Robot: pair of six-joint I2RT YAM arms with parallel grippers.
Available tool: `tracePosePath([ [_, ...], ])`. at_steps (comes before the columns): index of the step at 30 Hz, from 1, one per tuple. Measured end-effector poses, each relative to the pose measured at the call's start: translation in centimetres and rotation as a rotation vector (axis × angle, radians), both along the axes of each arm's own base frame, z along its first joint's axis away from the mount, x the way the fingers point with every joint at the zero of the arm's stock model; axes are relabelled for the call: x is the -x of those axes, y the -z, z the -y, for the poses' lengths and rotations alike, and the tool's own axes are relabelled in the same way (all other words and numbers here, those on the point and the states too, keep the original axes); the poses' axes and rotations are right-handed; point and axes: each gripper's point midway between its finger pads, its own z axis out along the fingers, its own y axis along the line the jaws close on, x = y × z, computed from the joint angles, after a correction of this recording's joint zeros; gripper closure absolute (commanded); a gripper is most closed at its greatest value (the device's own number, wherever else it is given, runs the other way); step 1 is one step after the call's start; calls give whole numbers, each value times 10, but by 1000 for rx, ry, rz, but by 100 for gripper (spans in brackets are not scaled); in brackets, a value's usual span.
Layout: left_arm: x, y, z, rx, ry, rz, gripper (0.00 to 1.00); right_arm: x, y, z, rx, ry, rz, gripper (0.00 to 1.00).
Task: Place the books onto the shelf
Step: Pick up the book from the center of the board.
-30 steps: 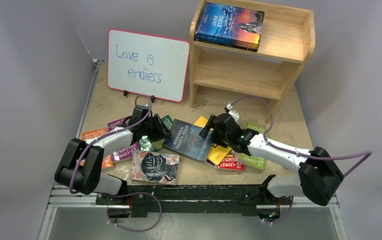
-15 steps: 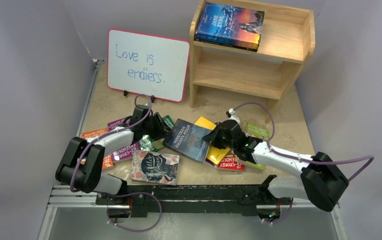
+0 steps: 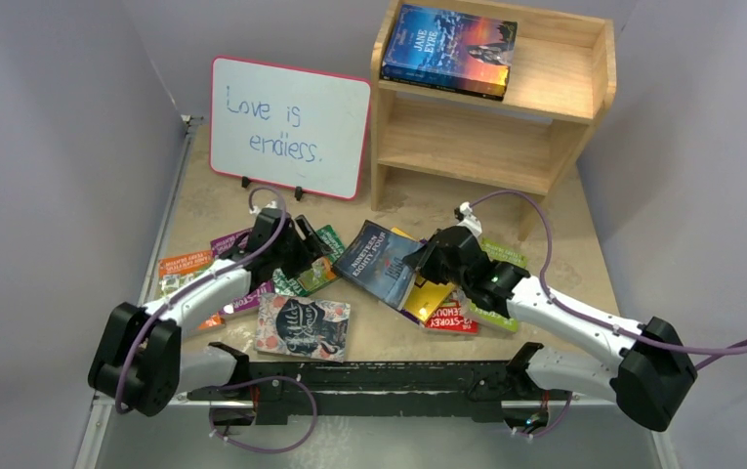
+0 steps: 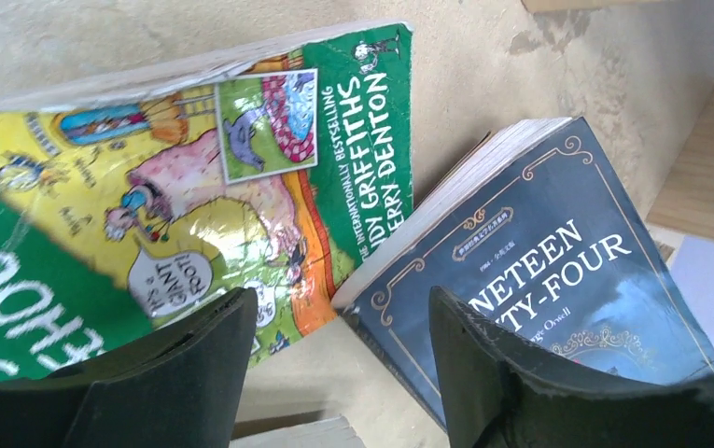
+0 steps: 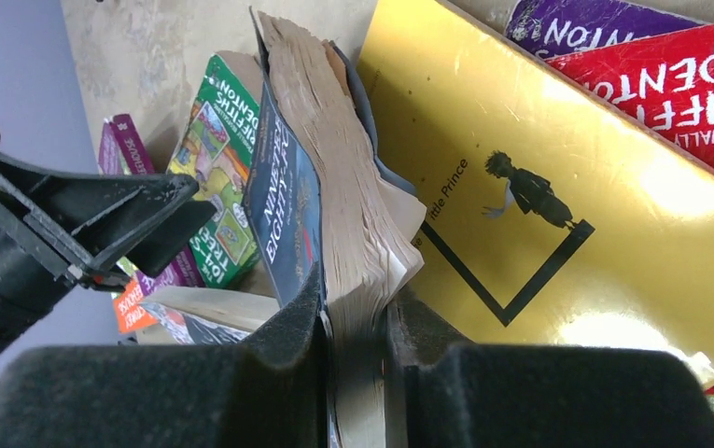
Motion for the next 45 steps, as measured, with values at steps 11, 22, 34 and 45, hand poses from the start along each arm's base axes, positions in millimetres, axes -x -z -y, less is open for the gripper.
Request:
tracePosePath([
  [11, 27, 3, 2, 255, -156, 17, 21, -6, -9, -8, -88, 100, -93, 95],
  [22, 12, -16, 49, 470, -128, 99, 27, -10, -10, -20, -187, 156, -163, 94],
  [34, -8, -8, 55, 498, -171, 126, 65, -11, -14, -20, -218, 170, -170, 68],
  [45, -31, -35, 55, 467, -182, 227, 100, 7, -23, 19, -97, 213, -133, 31],
])
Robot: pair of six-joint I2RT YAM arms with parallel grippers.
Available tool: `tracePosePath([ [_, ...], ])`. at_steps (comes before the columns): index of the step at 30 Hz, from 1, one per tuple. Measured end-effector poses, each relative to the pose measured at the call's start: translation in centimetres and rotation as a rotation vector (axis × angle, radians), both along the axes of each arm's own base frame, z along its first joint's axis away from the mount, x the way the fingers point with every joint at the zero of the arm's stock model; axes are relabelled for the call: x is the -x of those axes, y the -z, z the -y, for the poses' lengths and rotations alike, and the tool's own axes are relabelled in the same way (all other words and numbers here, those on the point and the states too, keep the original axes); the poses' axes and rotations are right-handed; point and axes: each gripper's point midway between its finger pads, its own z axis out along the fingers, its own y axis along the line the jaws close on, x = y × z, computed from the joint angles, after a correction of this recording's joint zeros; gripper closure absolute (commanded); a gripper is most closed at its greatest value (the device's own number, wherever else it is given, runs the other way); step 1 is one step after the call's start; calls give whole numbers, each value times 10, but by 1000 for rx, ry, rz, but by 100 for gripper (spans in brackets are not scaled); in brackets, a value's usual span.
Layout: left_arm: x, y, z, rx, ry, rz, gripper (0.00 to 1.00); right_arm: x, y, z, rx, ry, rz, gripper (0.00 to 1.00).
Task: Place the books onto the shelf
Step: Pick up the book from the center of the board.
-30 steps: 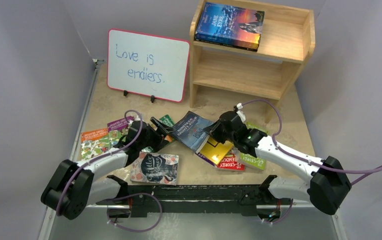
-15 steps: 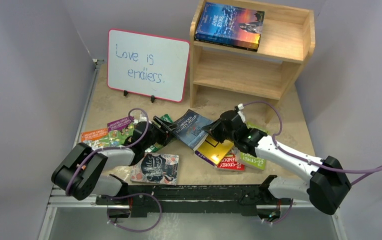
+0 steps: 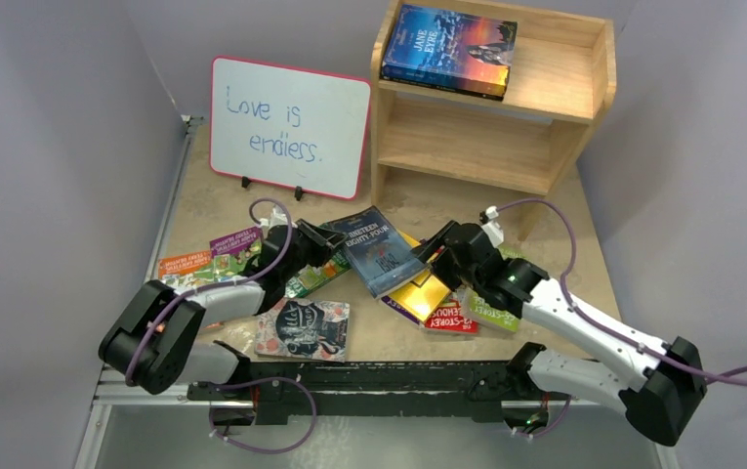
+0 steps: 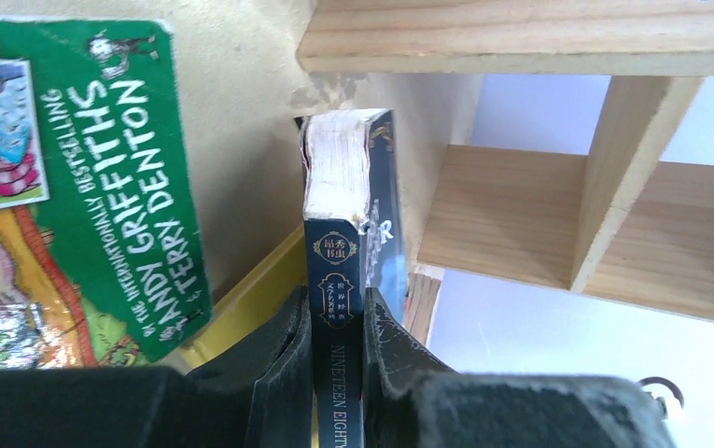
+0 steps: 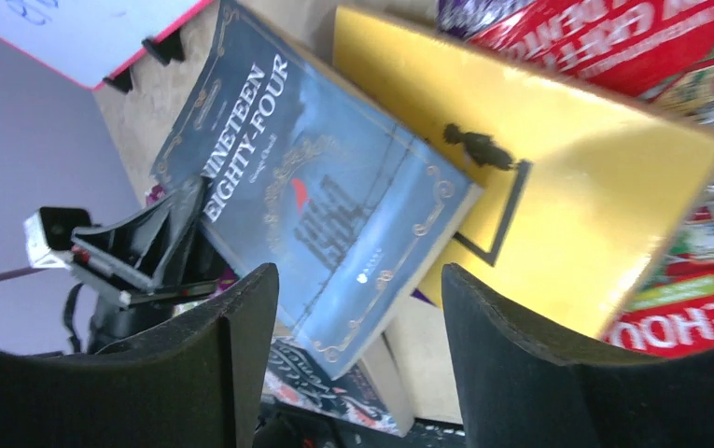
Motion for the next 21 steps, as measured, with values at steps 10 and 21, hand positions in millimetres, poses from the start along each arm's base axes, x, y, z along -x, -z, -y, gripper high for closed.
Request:
tracePosePath([
  [10, -5, -55, -1, -17, 7, 114, 100, 3, -35, 25, 48, -22, 168, 6],
  [21, 6, -146, -23, 44, -77, 262, 100, 5, -78, -13, -189, -147, 324, 3],
])
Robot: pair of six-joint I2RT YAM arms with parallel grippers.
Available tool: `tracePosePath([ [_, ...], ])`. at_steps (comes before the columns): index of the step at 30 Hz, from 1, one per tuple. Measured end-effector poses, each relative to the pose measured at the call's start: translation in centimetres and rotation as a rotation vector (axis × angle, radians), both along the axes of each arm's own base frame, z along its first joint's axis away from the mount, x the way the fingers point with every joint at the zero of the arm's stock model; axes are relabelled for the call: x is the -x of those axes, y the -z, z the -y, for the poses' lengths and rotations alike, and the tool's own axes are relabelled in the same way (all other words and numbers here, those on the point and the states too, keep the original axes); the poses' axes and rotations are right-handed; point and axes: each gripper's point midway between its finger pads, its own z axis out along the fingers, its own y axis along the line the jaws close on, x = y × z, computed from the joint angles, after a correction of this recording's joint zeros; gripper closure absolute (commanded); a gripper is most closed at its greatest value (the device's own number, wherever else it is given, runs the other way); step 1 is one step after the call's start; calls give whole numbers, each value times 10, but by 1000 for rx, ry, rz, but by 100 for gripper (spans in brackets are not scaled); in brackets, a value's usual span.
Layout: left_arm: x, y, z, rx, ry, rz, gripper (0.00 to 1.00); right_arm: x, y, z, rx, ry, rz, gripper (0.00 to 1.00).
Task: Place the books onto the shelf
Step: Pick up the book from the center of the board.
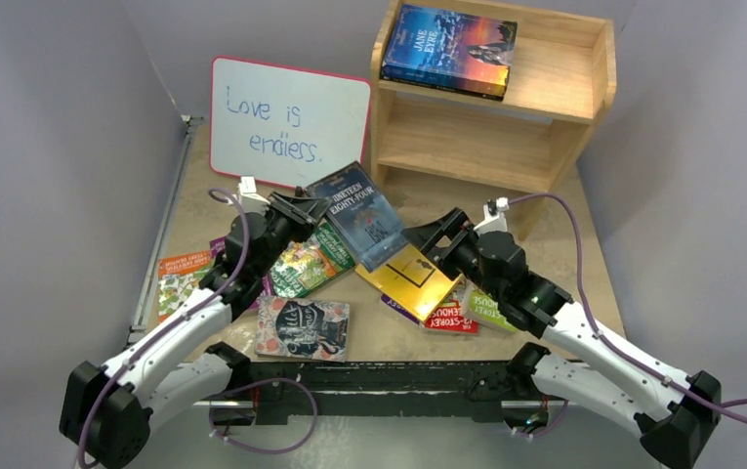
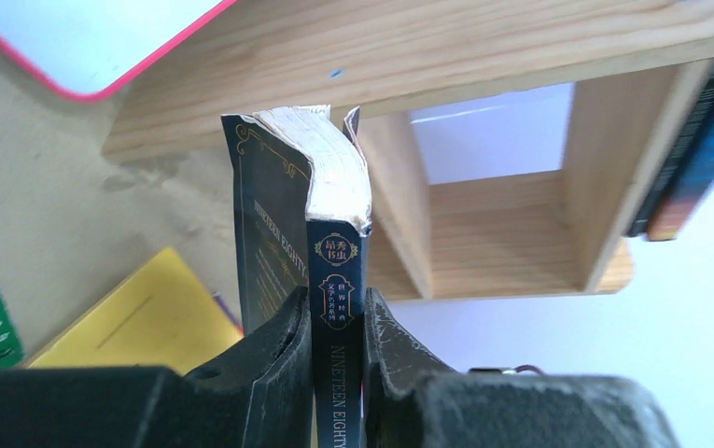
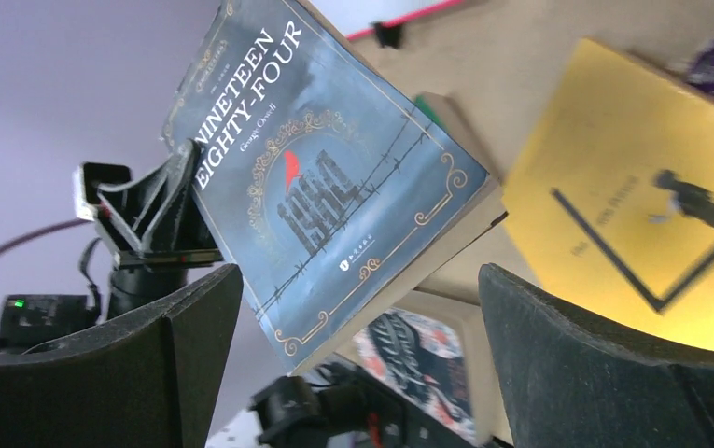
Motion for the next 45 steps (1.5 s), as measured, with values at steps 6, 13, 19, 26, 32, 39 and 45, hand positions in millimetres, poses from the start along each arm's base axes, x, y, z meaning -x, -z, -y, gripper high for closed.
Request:
tracePosePath([
  [6, 5, -61, -18, 76, -79, 119, 100, -4, -35, -18, -210, -22, 62, 2],
  [13, 5, -97, -24, 155, -108, 168, 100, -17, -59, -42, -358, -43, 66, 3],
  [19, 5, -124, -25, 230, -110, 215, 100, -21, -80, -49, -476, -47, 51, 7],
  [26, 4, -138, -24, 305, -105, 231, 100, -27, -103, -50, -600, -25, 65, 25],
  [32, 6, -142, -25, 336, -103, 229, 100, -33, -112, -46, -633, 4, 99, 52],
  [39, 17, -138, -31, 350, -101, 232, 100, -39, -122, -30, -599, 65, 184, 48],
  [45, 16, -122, -25, 330, -79, 203, 100, -57, -124, -16, -555, 92, 238, 46],
])
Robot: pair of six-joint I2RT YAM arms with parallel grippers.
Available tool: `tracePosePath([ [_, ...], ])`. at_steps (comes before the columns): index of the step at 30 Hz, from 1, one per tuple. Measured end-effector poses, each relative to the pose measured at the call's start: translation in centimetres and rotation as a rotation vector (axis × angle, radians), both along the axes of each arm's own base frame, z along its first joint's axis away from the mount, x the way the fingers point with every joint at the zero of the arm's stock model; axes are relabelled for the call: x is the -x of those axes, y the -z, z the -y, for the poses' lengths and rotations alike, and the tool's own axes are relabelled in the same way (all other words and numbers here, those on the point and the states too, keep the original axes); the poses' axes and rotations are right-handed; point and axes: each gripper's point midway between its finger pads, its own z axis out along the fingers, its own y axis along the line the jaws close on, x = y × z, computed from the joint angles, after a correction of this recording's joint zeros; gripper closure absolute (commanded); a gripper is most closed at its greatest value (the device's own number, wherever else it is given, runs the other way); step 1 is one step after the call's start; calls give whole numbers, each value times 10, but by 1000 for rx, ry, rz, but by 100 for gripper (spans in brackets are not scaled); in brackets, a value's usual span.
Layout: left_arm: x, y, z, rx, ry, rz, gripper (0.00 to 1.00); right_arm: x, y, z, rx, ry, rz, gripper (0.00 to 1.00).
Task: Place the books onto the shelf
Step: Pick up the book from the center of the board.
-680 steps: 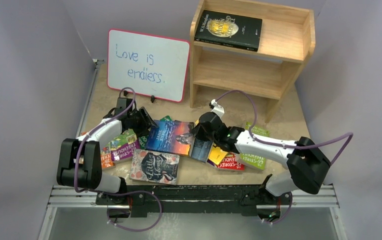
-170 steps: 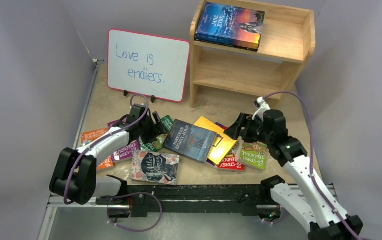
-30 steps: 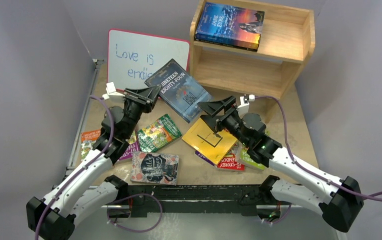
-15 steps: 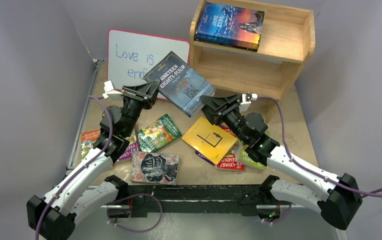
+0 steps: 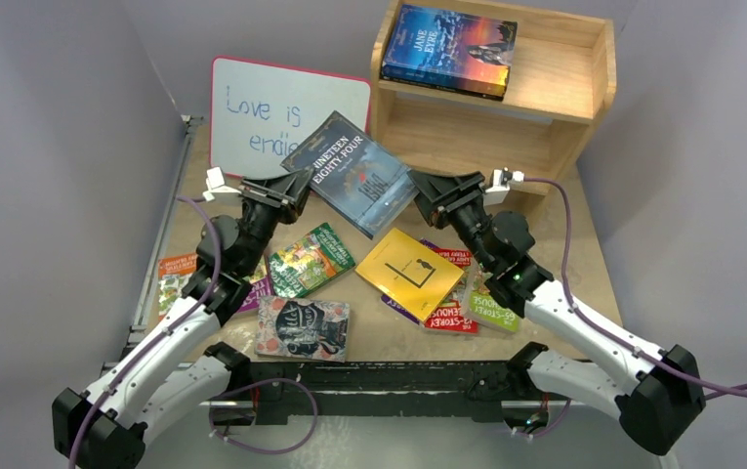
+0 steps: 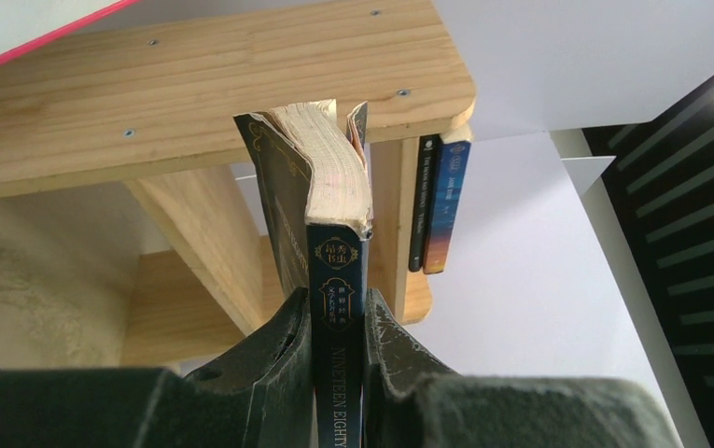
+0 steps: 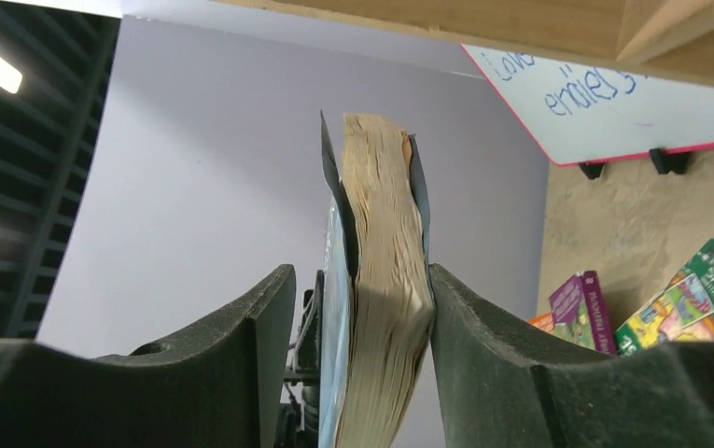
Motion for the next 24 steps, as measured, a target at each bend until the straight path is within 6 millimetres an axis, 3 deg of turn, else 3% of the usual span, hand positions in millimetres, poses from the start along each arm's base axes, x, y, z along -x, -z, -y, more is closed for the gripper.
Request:
tracePosePath([
  [7, -4, 10, 9, -20, 32, -21, 100, -12, 0, -9, 75, -43, 33, 59],
  [9, -4, 9, 12, -18, 44, -11, 98, -10, 0, -11, 90, -58, 46, 67],
  [13, -6, 8, 16, -21, 66, 4, 78, -6, -1, -13, 122, -76, 72, 95],
  [14, -7, 8, 16, -26, 70, 8, 66, -6, -1, -12, 132, -72, 79, 100],
  [15, -9, 9, 15, -32, 76, 11, 52, -6, -2, -10, 142, -69, 87, 100],
  [17, -12, 10, 14, -50, 97, 26, 40, -4, -4, -6, 177, -67, 108, 100],
  [21, -24, 8, 2, -70, 134, 65, 38, 3, -19, 3, 271, -62, 147, 100],
  [24, -34, 7, 10, -98, 233, 116, 40, 11, -46, 7, 351, -70, 210, 100],
])
